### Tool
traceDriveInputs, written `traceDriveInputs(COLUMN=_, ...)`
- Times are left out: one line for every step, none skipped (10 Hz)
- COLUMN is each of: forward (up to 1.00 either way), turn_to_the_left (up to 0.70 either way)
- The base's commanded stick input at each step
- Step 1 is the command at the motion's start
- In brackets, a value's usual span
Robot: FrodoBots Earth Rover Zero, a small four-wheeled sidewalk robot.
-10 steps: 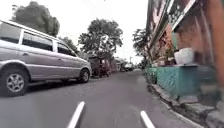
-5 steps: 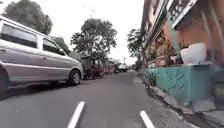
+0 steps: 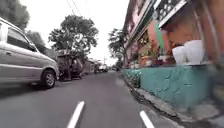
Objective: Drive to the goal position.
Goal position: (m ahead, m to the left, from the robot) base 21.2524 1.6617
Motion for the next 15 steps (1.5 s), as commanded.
traceDriveInputs(forward=1.0, turn_to_the_left=0.0)
traceDriveInputs(forward=1.0, turn_to_the_left=0.0)
traceDriveInputs(forward=1.0, turn_to_the_left=0.0)
traceDriveInputs(forward=1.0, turn_to_the_left=0.0)
traceDriveInputs(forward=1.0, turn_to_the_left=0.0)
traceDriveInputs(forward=1.0, turn_to_the_left=0.0)
traceDriveInputs(forward=1.0, turn_to_the_left=0.0)
traceDriveInputs(forward=1.0, turn_to_the_left=0.05)
traceDriveInputs(forward=1.0, turn_to_the_left=0.4)
traceDriveInputs(forward=1.0, turn_to_the_left=0.04)
traceDriveInputs(forward=1.0, turn_to_the_left=0.0)
traceDriveInputs(forward=1.0, turn_to_the_left=0.0)
traceDriveInputs(forward=1.0, turn_to_the_left=0.0)
traceDriveInputs(forward=1.0, turn_to_the_left=0.0)
traceDriveInputs(forward=1.0, turn_to_the_left=0.0)
